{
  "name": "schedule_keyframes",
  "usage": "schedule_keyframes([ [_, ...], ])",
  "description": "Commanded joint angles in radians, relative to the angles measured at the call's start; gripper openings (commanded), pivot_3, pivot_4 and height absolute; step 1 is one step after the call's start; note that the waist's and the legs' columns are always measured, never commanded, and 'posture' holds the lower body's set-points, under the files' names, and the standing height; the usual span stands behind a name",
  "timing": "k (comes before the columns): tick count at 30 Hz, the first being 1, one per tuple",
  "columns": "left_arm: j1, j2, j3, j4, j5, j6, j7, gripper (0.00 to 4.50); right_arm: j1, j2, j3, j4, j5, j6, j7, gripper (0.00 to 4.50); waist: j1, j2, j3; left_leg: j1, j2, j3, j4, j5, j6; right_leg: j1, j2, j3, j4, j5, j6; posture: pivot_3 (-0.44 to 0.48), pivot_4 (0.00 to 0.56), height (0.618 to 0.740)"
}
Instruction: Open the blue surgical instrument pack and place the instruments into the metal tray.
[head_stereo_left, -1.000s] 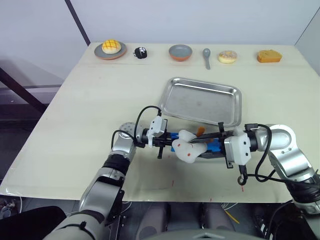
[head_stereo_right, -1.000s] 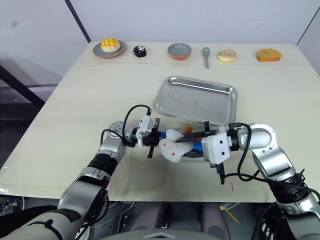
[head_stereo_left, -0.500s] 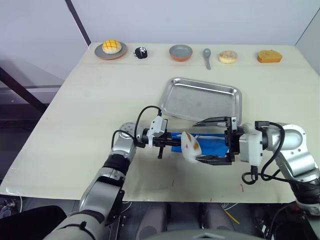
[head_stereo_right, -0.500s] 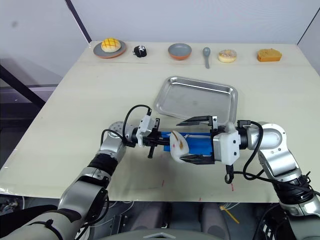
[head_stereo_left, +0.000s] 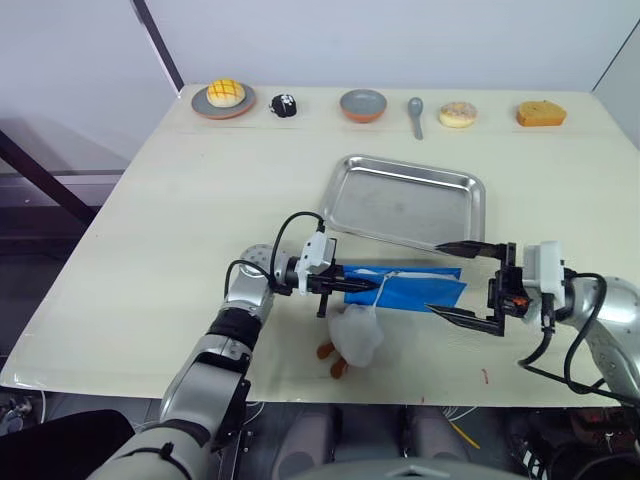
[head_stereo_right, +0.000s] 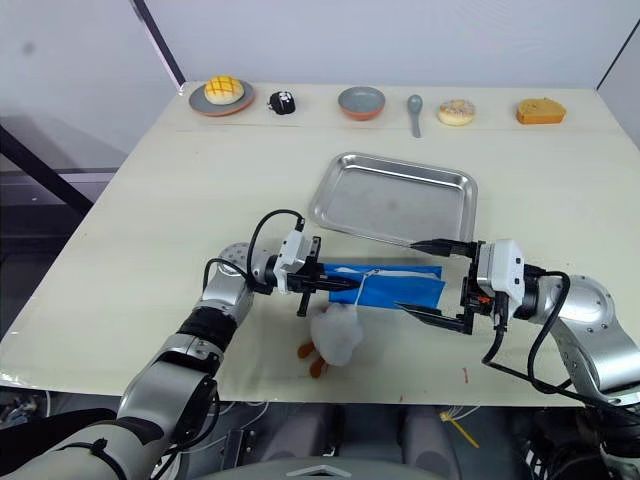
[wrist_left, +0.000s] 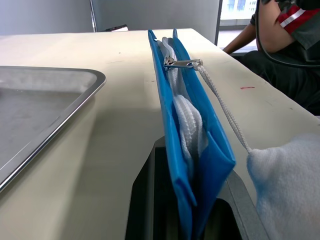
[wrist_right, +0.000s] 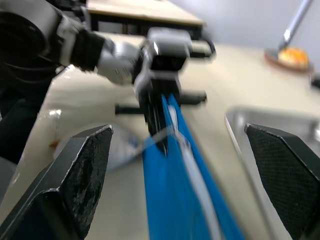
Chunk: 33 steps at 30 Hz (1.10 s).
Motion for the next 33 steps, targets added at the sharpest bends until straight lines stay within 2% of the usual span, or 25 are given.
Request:
schedule_keyframes([
  [1, 0.015, -0.011, -0.035, 0.021, 0.049, 0.006, -0.002, 0.0, -0.012, 0.006, -0.027, 0.033, 0.017, 0.043, -0.007, 4.44, 0.0, 0.0, 0.0, 0.0, 0.0, 0.0, 0.0, 0.0, 0.0, 0.0, 0.0, 0.0, 0.0, 0.0, 0.0, 0.0, 0.15, 0.74],
  [10, 0.023, -0.008, -0.037, -0.009, 0.04, 0.02, -0.012, 0.0, -0.038, 0.051, 0.006, 0.184, -0.03, 0.086, 0.004, 4.44, 0.001, 0.0, 0.0, 0.0, 0.0, 0.0, 0.0, 0.0, 0.0, 0.0, 0.0, 0.0, 0.0, 0.0, 0.0, 0.0, 0.15, 0.74],
  [20, 0.024, -0.008, -0.039, -0.014, 0.041, 0.023, -0.014, 0.0, -0.043, 0.095, 0.058, 0.265, -0.128, 0.017, 0.037, 4.44, 0.0, 0.0, 0.0, 0.0, 0.0, 0.0, 0.0, 0.0, 0.0, 0.0, 0.0, 0.0, 0.0, 0.0, 0.0, 0.0, 0.15, 0.74],
  [23, 0.022, -0.01, -0.039, -0.014, 0.04, 0.024, -0.014, 0.0, -0.048, 0.117, 0.06, 0.275, -0.128, 0.014, 0.042, 3.64, 0.0, 0.0, 0.0, 0.0, 0.0, 0.0, 0.0, 0.0, 0.0, 0.0, 0.0, 0.0, 0.0, 0.0, 0.0, 0.0, 0.15, 0.74],
  [24, 0.022, -0.011, -0.039, -0.014, 0.04, 0.024, -0.014, 0.0, -0.049, 0.121, 0.058, 0.277, -0.128, 0.014, 0.045, 3.25, 0.0, 0.0, 0.0, 0.0, 0.0, 0.0, 0.0, 0.0, 0.0, 0.0, 0.0, 0.0, 0.0, 0.0, 0.0, 0.0, 0.15, 0.74],
  [26, 0.021, -0.013, -0.035, -0.015, 0.036, 0.037, -0.008, 0.0, -0.049, 0.123, 0.058, 0.28, -0.134, 0.015, 0.053, 2.21, 0.0, 0.0, 0.0, 0.0, 0.0, 0.0, 0.0, 0.0, 0.0, 0.0, 0.0, 0.0, 0.0, 0.0, 0.0, 0.0, 0.15, 0.74],
  [27, 0.019, -0.016, -0.03, -0.018, 0.027, 0.057, -0.005, 0.0, -0.049, 0.124, 0.058, 0.281, -0.137, 0.016, 0.055, 1.52, 0.0, 0.0, 0.0, 0.0, 0.0, 0.0, 0.0, 0.0, 0.0, 0.0, 0.0, 0.0, 0.0, 0.0, 0.0, 0.0, 0.15, 0.74],
  [28, 0.018, -0.018, -0.027, -0.024, 0.017, 0.078, -0.006, 0.0, -0.049, 0.124, 0.057, 0.281, -0.138, 0.017, 0.057, 1.25, 0.0, 0.0, 0.0, 0.0, 0.0, 0.0, 0.0, 0.0, 0.0, 0.0, 0.0, 0.0, 0.0, 0.0, 0.0, 0.0, 0.15, 0.74],
  [30, 0.019, -0.019, -0.022, -0.038, 0.005, 0.109, -0.011, 0.0, -0.049, 0.127, 0.056, 0.282, -0.142, 0.015, 0.06, 0.22, -0.002, 0.0, 0.0, 0.0, -0.001, -0.001, 0.0, 0.0, 0.0, 0.0, 0.0, 0.0, 0.0, 0.0, 0.0, 0.0, 0.15, 0.74],
  [31, 0.02, -0.019, -0.018, -0.044, 0.003, 0.116, -0.009, 0.0, -0.05, 0.13, 0.054, 0.283, -0.141, 0.015, 0.061, 0.06, -0.003, 0.0, 0.0, 0.0, -0.001, -0.001, 0.0, 0.0, 0.0, 0.0, 0.0, 0.0, 0.0, 0.0, 0.0, 0.0, 0.15, 0.74],
  [33, 0.022, -0.016, -0.012, -0.059, -0.002, 0.135, -0.003, 0.0, -0.052, 0.133, 0.05, 0.286, -0.143, 0.014, 0.065, 0.06, -0.005, 0.0, 0.0, 0.0, -0.001, 0.0, 0.0, 0.0, 0.0, 0.0, 0.0, 0.0, 0.0, 0.0, 0.0, 0.0, 0.15, 0.74],
])
